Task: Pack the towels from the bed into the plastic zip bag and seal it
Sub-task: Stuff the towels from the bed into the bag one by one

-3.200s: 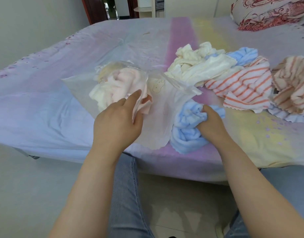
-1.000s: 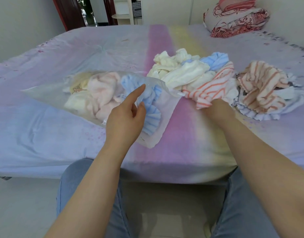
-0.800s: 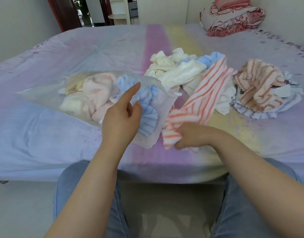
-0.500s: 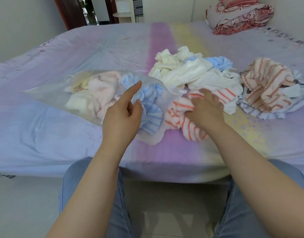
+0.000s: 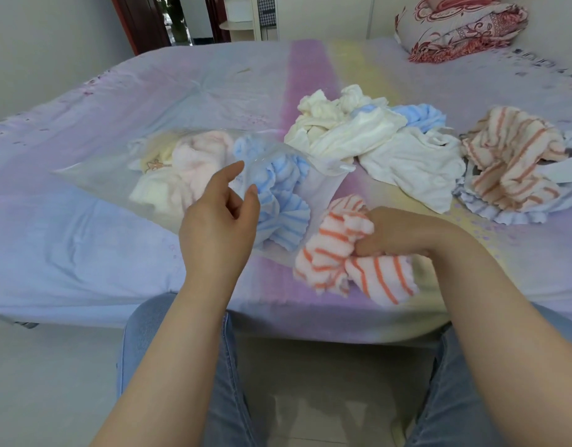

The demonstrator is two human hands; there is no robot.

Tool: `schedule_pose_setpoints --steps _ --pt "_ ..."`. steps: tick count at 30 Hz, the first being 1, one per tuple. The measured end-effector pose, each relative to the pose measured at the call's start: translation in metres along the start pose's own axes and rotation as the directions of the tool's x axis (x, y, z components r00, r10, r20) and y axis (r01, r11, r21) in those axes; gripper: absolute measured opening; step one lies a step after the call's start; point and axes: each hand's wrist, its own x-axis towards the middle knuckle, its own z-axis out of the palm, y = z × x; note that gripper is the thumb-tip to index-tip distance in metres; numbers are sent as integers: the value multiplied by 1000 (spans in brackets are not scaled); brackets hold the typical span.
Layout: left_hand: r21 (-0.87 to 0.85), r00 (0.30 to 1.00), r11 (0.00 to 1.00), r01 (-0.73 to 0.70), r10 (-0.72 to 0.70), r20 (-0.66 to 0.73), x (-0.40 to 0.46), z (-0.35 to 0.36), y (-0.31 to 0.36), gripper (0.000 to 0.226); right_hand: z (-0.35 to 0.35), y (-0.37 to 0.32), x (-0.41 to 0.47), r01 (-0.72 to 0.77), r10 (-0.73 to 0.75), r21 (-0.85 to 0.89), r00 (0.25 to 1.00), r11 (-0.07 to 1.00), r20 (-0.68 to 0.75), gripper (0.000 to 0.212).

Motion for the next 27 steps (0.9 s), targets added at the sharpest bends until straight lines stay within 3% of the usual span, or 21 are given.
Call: schedule_pose_setpoints --steps 2,3,5,7,9,11,12,14,16,18,20,22,23,25,27 --pt "32 1000 999 9 -8 -29 -1 -4 -2 29 1 -19 -28 135 -150 107 978 985 144 16" --pt "34 999 999 12 -10 -41 -1 -5 -3 27 1 -28 -33 185 -215 200 967 962 135 20" --pt "31 998 999 11 -9 -57 -3 -9 -4 23 9 -48 -23 232 -234 292 972 928 -31 28" --pt "34 998 999 11 -9 -62 -6 -11 -4 23 26 -68 9 244 -184 187 939 951 -289 16" --pt "31 998 999 16 -14 -62 -7 -14 -3 23 52 -77 48 178 -142 51 900 983 -412 36" --pt "52 999 999 6 -4 -52 -8 -17 -1 24 78 -72 80 69 -43 56 927 996 -373 54" --pt "87 999 996 -8 11 -42 -9 -19 -1 24 89 -71 90 31 -19 28 934 999 -358 57" --pt "232 1000 972 -25 24 5 -9 -23 0 27 100 -65 98 -96 -2 -183 882 978 -472 51" --pt "400 999 915 -47 33 43 -6 -25 -6 22 97 -60 92 -191 59 -210 858 959 -511 59" --pt "458 992 880 -128 110 66 -1 -23 -15 23 93 -56 92 -198 144 -116 921 973 -362 51" --pt "399 974 889 -224 189 126 3 -16 -24 27 90 -60 85 -141 131 -55 980 988 -148 17" --pt "296 952 909 -292 245 185 3 -11 -25 27 89 -64 83 -134 140 114 989 984 -46 22" --pt "233 943 924 -305 258 212 3 -11 -25 29 88 -67 85 -146 168 326 985 934 -41 26" --pt "57 941 965 -255 234 244 3 -15 -22 34 86 -80 94 -62 200 728 974 683 -105 25" --pt "-127 942 981 -146 177 285 4 -19 -17 42 84 -103 97 92 84 897 986 433 -142 31"
